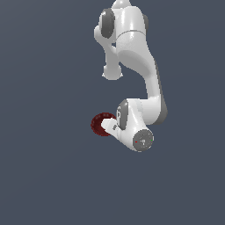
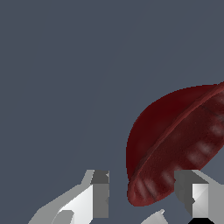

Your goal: Pick up the object and move it to a goal position.

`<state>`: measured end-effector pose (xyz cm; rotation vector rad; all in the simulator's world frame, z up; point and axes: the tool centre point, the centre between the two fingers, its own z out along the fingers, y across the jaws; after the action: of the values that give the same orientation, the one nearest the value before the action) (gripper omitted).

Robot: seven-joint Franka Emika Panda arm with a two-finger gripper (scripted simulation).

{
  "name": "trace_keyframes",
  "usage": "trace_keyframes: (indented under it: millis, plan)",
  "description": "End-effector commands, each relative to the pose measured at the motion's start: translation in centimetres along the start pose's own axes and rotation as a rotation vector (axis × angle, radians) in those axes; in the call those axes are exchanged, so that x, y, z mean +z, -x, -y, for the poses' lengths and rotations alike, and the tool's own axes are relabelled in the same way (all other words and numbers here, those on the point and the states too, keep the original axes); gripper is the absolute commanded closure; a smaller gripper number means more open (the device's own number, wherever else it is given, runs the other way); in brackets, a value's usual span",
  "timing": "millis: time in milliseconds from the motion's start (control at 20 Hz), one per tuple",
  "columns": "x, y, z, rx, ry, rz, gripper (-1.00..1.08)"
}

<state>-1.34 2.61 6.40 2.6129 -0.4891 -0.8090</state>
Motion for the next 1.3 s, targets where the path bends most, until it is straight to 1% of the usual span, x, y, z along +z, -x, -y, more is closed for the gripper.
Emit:
trace_keyframes:
  millis: [0,200,350,700,1250]
  plan:
    - [0.3,0.1,0.2,0.02,0.024,0.018,-0.2]
    - [0.6,0.2,0.4,0.039,0.047,0.034,-0.2]
    - [0.7,0.3,0.4,0.044,0.054,0.039,-0.2]
    - [1.2,0.3,0.4,0.042,0.052,0.038,-0.2]
    - [3.6,0.4,0.3,0.044,0.054,0.039,-0.2]
